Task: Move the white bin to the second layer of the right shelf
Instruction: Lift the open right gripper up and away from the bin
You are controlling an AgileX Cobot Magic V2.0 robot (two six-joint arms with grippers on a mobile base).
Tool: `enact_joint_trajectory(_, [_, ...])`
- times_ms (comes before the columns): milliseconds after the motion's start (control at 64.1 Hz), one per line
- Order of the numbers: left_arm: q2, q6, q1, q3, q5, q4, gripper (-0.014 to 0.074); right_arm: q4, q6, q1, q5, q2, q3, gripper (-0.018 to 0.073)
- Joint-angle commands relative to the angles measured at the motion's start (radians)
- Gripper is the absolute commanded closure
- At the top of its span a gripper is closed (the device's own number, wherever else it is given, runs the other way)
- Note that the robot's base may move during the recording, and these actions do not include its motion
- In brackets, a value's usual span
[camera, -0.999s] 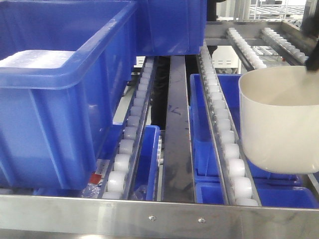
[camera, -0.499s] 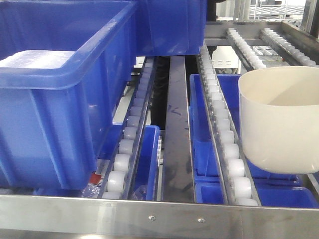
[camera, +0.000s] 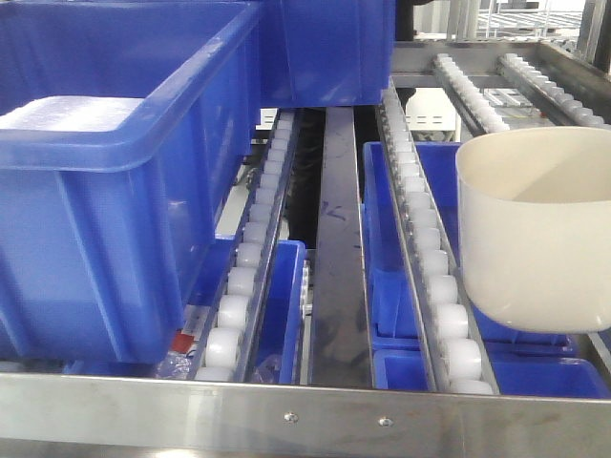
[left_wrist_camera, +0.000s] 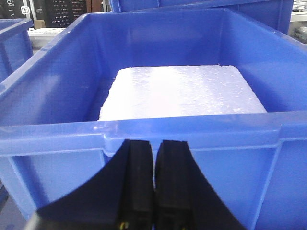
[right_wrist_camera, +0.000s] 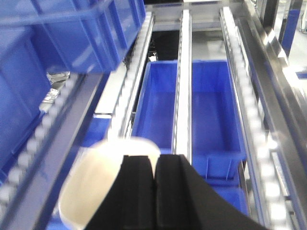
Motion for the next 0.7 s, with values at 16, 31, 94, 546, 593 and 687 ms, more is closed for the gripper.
enact_joint_trajectory(16, [-0.014, -0.004, -0.004, 0.037, -0.084, -0.005, 0.0512, -0.001, -0.001, -0.006, -0.105, -0.039, 0.020, 0.0503])
enact_joint_trajectory(31, [-0.014, -0.004, -0.004, 0.037, -0.084, -0.005, 0.0512, -0.001, -0.001, -0.006, -0.105, -0.043, 0.023, 0.0503])
enact_joint_trajectory(94, [-0.014, -0.004, -0.004, 0.037, -0.084, -0.005, 0.0512, -0.001, -0.001, -0.006, -0.101, -0.054, 0.031, 0.0503])
enact_joint_trajectory(546, [-0.014, -0.004, -0.004, 0.037, -0.084, -0.005, 0.0512, -0.001, -0.001, -0.006, -0.106, -0.054, 0.031, 0.0503])
enact_joint_trajectory(593, [-0.014, -0.004, -0.004, 0.037, -0.084, -0.005, 0.0512, -0.001, -0.001, -0.006, -0.106, -0.054, 0.031, 0.0503])
enact_joint_trajectory(687, [-0.014, -0.004, -0.004, 0.037, -0.084, -0.005, 0.0512, -0.001, -0.001, -0.006, -0.106, -0.054, 0.031, 0.0503])
